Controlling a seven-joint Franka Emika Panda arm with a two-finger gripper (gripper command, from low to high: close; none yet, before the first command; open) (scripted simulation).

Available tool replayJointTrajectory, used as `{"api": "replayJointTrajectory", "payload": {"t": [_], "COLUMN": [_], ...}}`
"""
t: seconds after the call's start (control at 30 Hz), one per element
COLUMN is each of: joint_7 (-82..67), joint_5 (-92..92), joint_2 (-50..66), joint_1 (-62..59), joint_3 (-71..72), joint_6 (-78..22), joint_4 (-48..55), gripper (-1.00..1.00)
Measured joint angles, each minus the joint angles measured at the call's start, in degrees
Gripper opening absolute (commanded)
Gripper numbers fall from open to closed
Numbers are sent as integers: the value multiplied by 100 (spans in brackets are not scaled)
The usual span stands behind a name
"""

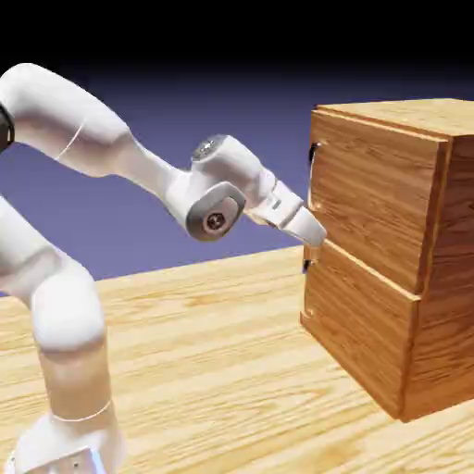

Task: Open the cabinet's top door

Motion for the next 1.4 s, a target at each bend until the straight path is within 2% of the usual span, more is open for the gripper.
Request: {"api": "replayJointTrajectory", "payload": {"t": [1.4], "joint_7": [5846], "joint_5": [10467], "joint_2": [-2746], "joint_1": [-4035], "joint_3": [4984], "joint_6": [-365], "joint_4": [1938], "gripper": [0]}}
